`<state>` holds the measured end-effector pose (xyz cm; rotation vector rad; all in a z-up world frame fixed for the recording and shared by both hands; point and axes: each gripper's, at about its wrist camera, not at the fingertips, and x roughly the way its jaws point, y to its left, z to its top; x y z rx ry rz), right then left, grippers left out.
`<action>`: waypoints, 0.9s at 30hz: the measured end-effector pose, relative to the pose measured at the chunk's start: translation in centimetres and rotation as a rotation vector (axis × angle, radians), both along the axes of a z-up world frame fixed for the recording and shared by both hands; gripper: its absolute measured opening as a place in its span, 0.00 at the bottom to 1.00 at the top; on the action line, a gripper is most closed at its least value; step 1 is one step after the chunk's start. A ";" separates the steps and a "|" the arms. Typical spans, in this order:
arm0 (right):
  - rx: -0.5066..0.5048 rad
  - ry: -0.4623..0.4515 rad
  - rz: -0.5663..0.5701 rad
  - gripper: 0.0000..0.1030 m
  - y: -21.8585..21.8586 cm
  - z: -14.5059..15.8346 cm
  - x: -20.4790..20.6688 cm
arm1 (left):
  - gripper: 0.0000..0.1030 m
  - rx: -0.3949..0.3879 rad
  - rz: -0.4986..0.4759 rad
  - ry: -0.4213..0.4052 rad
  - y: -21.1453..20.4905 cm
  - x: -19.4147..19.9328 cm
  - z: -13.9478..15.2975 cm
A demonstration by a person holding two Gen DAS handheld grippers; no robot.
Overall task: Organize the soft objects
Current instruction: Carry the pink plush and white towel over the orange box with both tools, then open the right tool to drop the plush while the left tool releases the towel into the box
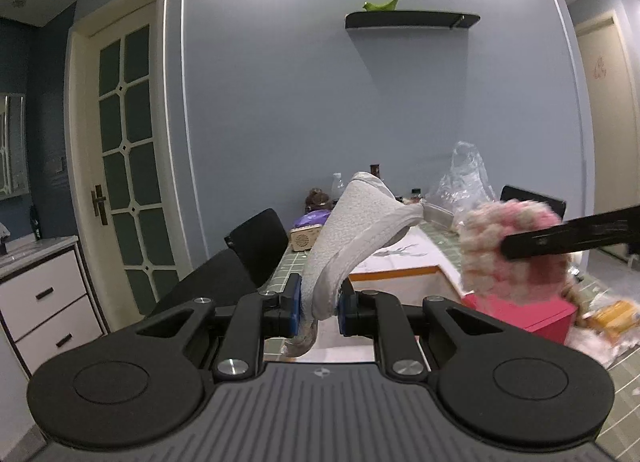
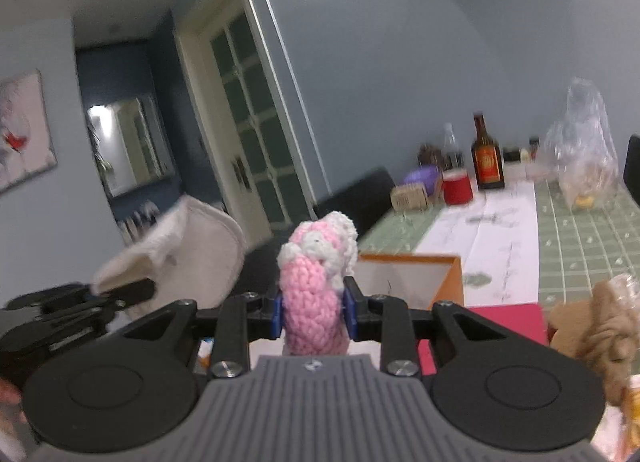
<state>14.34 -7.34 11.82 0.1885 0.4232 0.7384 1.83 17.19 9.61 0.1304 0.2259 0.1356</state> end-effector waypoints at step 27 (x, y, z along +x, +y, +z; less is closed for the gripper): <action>-0.199 0.068 0.050 0.56 5.3 -7.6 5.8 | 0.19 0.024 0.002 0.116 1.3 2.6 -3.8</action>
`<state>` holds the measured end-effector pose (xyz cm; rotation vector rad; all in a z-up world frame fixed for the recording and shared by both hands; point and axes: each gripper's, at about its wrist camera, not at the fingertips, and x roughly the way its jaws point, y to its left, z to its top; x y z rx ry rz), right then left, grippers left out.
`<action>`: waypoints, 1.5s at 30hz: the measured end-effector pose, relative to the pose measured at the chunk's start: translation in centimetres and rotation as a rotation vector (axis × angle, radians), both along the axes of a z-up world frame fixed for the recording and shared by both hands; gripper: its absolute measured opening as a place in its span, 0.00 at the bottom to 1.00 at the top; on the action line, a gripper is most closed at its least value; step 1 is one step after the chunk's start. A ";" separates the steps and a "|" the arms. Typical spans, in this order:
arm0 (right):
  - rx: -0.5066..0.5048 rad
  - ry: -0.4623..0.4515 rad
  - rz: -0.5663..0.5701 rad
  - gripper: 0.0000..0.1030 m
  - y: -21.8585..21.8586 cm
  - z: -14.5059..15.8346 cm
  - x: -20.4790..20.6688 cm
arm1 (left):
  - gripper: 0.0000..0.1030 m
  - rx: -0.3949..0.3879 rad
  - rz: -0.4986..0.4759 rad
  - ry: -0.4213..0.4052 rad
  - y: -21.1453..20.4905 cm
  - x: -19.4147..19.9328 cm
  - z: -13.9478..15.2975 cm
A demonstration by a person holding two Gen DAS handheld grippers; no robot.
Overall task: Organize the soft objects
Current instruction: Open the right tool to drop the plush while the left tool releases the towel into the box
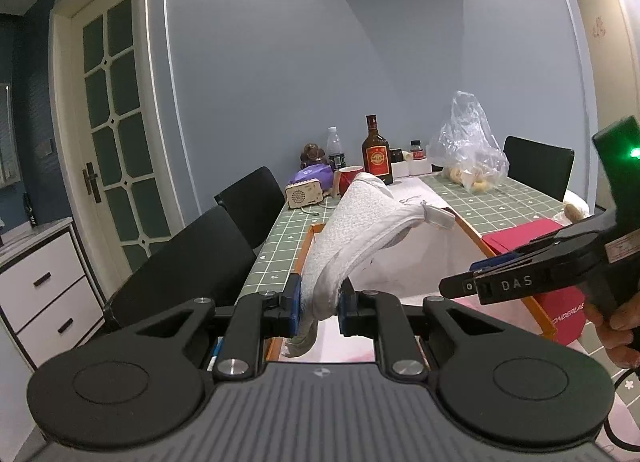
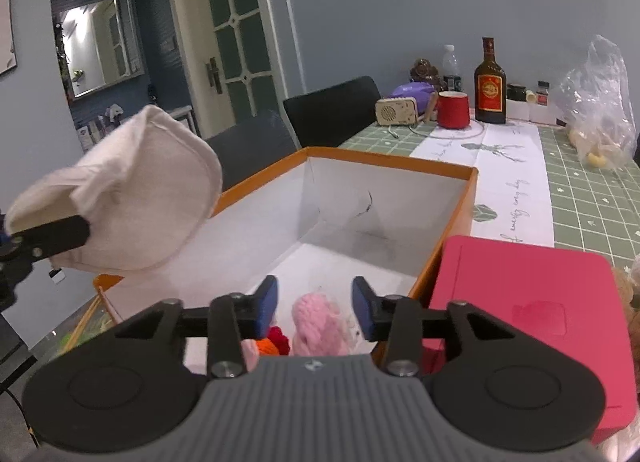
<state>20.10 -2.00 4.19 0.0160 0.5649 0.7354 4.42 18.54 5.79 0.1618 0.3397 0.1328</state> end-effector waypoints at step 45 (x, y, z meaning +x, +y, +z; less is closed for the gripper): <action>0.317 0.056 -0.098 0.89 -5.3 -0.3 1.4 | 0.81 0.014 0.111 0.134 -3.6 8.5 -2.8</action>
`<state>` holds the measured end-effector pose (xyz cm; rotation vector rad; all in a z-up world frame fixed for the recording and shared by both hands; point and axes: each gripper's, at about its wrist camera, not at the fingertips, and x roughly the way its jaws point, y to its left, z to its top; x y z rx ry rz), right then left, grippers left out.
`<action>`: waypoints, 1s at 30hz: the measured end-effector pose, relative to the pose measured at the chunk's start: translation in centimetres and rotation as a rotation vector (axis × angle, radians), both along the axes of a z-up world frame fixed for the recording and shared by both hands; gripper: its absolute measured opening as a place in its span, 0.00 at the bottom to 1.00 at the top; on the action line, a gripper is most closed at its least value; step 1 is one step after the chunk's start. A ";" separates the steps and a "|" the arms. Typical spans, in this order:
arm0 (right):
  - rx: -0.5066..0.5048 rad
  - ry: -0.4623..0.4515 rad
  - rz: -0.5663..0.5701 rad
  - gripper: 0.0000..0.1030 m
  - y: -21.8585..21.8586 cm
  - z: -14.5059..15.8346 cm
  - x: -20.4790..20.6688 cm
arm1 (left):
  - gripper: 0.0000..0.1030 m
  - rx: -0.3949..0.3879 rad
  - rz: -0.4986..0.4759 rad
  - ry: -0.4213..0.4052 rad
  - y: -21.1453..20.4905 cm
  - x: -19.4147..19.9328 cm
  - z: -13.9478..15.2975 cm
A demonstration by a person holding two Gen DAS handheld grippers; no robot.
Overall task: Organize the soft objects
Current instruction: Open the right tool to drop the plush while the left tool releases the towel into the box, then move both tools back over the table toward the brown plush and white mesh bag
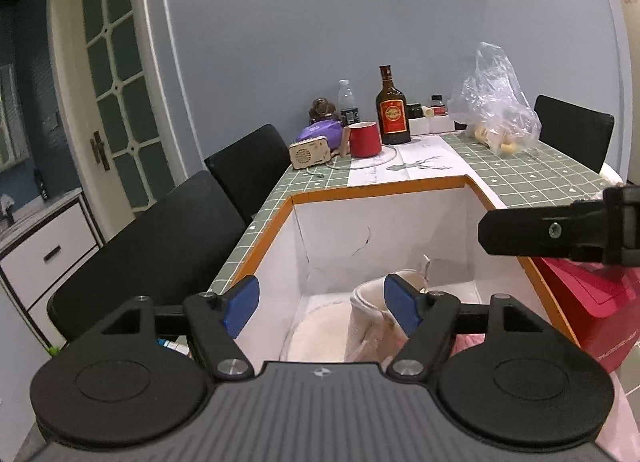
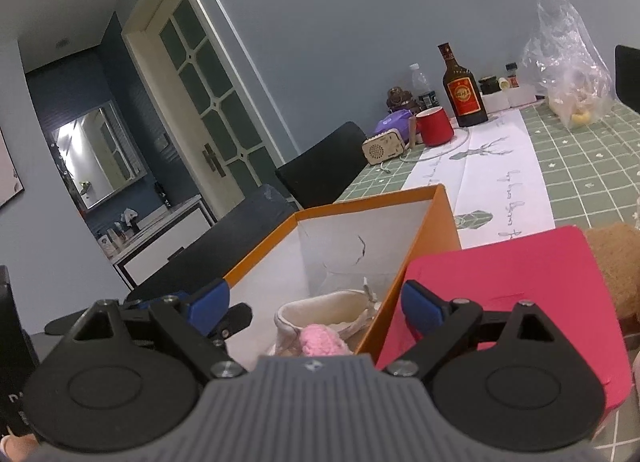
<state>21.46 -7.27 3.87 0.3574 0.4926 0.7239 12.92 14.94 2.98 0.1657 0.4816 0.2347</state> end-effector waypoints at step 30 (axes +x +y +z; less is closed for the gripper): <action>-0.069 -0.248 -0.141 0.90 -15.1 6.3 -7.3 | 0.81 -0.017 -0.017 -0.109 -5.7 -7.7 7.7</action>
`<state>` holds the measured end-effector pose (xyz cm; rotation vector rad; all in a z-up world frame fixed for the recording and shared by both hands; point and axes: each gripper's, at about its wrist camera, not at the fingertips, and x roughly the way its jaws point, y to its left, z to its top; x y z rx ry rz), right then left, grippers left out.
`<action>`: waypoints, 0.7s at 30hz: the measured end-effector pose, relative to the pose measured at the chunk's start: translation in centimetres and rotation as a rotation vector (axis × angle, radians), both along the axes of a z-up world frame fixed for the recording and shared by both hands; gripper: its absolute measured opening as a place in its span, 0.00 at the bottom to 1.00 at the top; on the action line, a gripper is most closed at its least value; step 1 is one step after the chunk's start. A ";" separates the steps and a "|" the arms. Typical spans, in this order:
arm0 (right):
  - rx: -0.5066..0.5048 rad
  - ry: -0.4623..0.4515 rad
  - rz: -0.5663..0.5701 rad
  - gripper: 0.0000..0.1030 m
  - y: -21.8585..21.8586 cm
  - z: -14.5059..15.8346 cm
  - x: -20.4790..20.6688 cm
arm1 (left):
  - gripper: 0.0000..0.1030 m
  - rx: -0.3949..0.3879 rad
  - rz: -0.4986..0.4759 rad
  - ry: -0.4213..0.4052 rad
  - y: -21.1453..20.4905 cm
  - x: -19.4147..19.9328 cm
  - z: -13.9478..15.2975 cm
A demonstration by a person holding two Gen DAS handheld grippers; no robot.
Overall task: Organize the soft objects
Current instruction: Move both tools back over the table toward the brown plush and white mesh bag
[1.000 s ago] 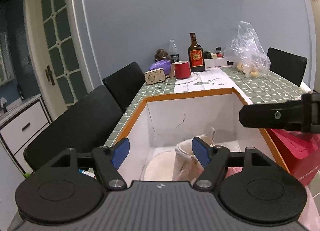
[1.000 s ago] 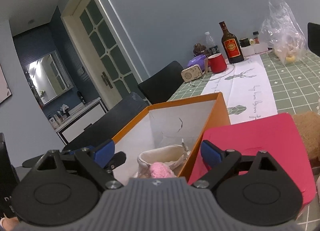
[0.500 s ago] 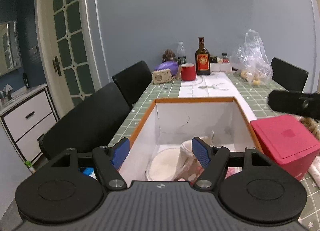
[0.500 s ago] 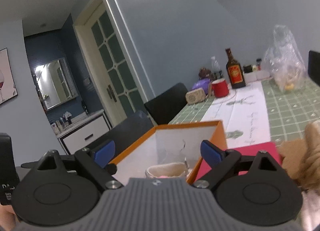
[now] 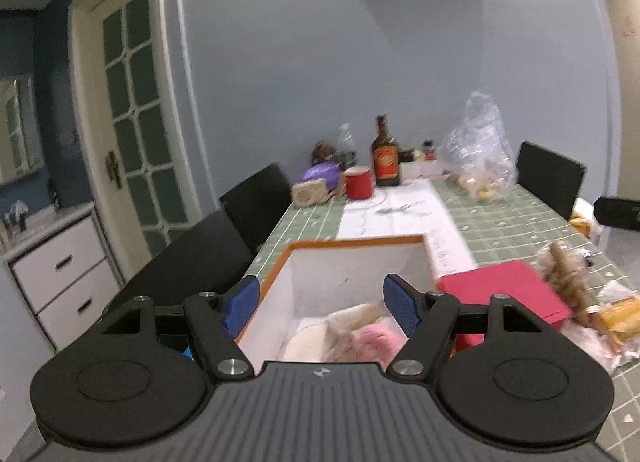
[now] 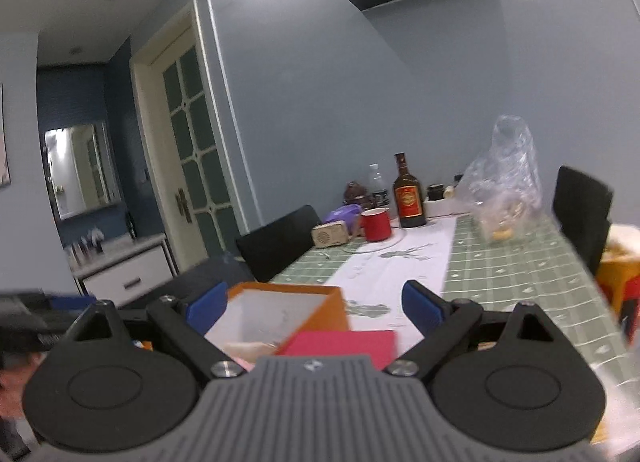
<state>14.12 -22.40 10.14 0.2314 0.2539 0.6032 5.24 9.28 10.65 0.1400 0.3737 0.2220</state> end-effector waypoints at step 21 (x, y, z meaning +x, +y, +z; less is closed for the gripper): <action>0.162 0.239 -0.282 0.91 -13.4 -8.7 4.2 | 0.82 0.135 -0.261 -0.059 -14.2 -0.2 0.0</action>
